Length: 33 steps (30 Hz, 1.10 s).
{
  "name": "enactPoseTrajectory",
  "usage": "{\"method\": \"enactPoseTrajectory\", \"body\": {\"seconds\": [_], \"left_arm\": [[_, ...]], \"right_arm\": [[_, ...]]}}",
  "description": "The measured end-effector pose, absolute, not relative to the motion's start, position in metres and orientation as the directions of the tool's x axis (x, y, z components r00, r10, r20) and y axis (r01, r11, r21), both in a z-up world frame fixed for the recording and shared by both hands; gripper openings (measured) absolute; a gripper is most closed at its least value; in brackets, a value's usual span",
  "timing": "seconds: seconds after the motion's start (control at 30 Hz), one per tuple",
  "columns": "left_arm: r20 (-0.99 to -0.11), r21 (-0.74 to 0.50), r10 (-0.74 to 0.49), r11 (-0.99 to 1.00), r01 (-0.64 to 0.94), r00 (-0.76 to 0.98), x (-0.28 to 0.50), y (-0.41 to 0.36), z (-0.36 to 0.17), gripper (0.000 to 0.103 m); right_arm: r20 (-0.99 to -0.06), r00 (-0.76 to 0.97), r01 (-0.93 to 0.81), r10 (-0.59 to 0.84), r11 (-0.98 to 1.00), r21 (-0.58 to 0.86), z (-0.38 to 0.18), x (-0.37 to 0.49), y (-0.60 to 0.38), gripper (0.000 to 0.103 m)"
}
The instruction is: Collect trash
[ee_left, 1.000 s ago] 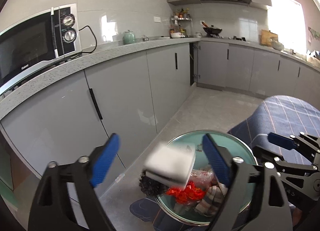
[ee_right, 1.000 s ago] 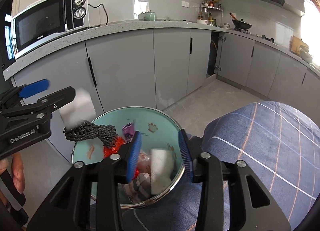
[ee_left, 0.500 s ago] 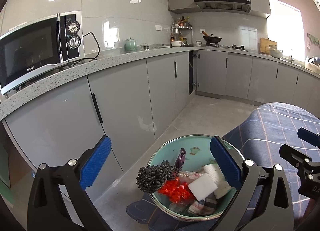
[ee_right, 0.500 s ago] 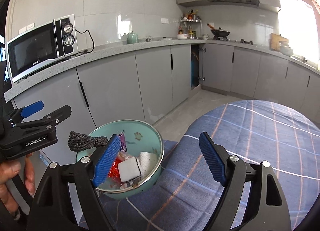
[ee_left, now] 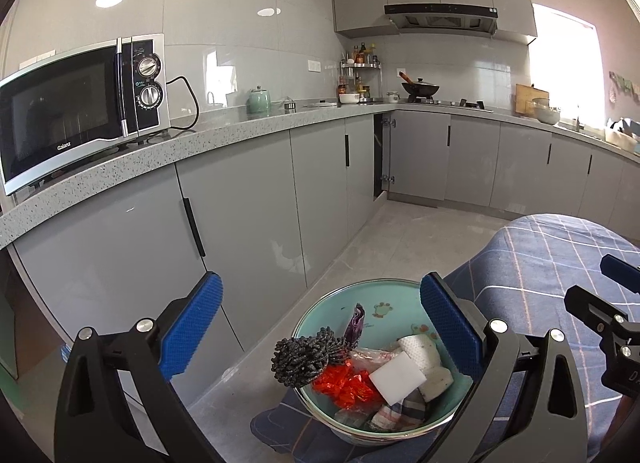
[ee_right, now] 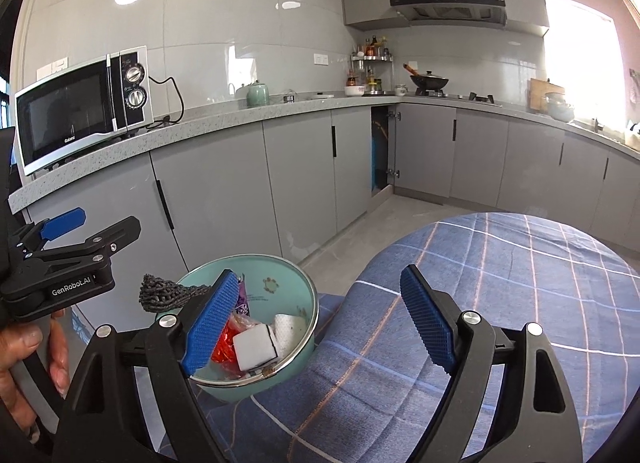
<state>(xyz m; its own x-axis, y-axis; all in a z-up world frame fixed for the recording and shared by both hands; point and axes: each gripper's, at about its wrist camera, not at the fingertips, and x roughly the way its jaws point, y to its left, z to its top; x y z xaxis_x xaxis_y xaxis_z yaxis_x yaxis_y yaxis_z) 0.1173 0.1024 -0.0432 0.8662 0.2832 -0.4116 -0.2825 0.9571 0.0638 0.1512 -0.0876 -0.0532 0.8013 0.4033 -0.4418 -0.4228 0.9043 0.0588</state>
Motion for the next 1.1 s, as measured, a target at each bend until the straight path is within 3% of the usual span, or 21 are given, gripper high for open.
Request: {"method": "enactPoseTrajectory", "body": {"seconds": [1.1], "left_arm": [[-0.409, 0.063, 0.282, 0.958, -0.281, 0.868, 0.1165, 0.1034, -0.0439, 0.097]], "right_arm": [[-0.423, 0.81, -0.419, 0.405, 0.906, 0.065, -0.0485, 0.1509, -0.0901, 0.082]]}}
